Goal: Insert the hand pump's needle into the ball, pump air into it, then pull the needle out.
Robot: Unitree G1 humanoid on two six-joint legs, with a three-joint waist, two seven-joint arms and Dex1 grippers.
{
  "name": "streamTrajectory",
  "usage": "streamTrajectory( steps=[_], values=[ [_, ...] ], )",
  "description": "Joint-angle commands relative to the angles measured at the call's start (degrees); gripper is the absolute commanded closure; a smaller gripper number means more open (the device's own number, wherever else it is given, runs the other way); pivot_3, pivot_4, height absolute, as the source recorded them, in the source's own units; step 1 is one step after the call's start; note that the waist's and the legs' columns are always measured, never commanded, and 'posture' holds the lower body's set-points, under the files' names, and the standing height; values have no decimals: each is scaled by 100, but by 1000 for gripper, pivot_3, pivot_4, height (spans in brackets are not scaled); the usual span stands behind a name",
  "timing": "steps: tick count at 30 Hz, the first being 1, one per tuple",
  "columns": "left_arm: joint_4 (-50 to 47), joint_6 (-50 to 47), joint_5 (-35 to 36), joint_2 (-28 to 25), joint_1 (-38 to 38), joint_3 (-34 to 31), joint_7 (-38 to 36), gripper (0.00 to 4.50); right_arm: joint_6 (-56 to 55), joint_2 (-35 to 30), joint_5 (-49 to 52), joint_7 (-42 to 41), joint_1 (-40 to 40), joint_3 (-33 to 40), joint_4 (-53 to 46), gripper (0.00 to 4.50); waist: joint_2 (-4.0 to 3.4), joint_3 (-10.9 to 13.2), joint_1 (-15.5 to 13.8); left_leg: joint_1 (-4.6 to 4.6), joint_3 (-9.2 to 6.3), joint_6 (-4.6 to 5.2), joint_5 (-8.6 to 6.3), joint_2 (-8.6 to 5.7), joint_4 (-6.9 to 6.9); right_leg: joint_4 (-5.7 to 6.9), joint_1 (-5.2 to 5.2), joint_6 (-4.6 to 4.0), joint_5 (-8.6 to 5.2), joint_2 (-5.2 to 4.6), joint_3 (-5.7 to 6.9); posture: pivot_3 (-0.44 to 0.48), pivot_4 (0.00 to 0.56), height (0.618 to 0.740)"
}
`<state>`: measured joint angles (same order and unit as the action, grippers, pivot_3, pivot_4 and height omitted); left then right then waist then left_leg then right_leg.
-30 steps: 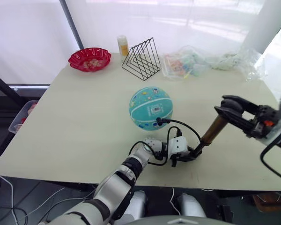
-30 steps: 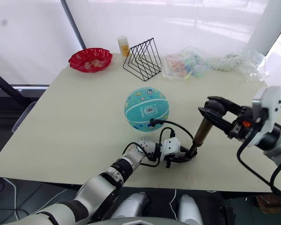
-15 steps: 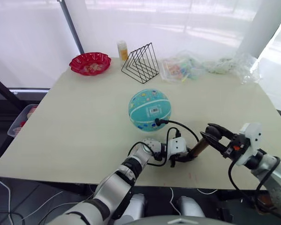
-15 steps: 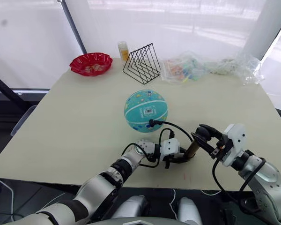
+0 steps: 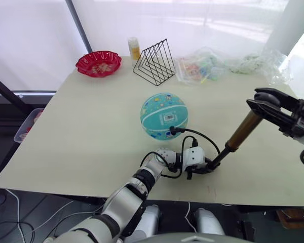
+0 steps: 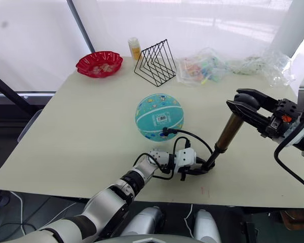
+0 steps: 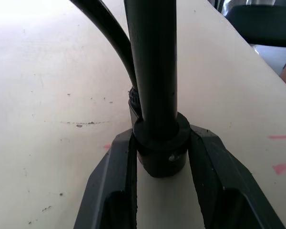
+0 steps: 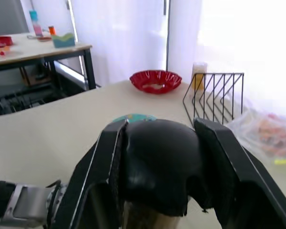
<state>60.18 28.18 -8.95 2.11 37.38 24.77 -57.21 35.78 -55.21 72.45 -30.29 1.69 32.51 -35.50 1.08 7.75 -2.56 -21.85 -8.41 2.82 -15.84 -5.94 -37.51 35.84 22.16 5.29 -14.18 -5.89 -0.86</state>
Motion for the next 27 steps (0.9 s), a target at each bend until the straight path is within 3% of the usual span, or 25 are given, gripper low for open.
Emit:
streamTrajectory(
  steps=[1,7,11,16,22,27],
  values=[
    [577,-329,-544,-237,-345,368,-65,3465,-289,145,89,138,122,670,-229,2844,0,0,1,0,1,0,0,-2,0,1,1,0,0,-2,-1,0,150,740],
    [559,-354,-534,-230,-343,364,-63,3465,-371,538,-1393,-288,-880,-404,-298,2844,42,-30,15,12,0,2,-2,-3,3,1,-5,1,-1,-1,1,0,150,740],
    [558,-368,-533,-214,-331,358,-25,3465,-1225,1205,-2853,-582,-1487,-1611,336,2844,110,-83,28,54,-5,2,-3,3,9,1,-41,3,-4,9,5,0,150,740],
    [562,-385,-531,-205,-323,344,-2,3465,-2002,1697,-3915,-838,-1802,-2449,989,2849,122,-114,46,119,1,1,-6,9,19,-1,-91,31,-22,13,-4,0,150,740],
    [556,-387,-535,-200,-331,334,-12,3465,-2093,1798,-4220,-799,-1684,-2623,1032,2849,104,-133,33,121,-2,0,-4,14,19,0,-91,29,-21,22,-5,0,150,740],
    [543,-375,-531,-214,-360,327,-33,3465,-1696,1535,-3266,-722,-1264,-1650,351,2850,66,-101,19,108,-2,0,-5,10,19,-1,-82,23,-18,18,-8,0,150,740]
  ],
)
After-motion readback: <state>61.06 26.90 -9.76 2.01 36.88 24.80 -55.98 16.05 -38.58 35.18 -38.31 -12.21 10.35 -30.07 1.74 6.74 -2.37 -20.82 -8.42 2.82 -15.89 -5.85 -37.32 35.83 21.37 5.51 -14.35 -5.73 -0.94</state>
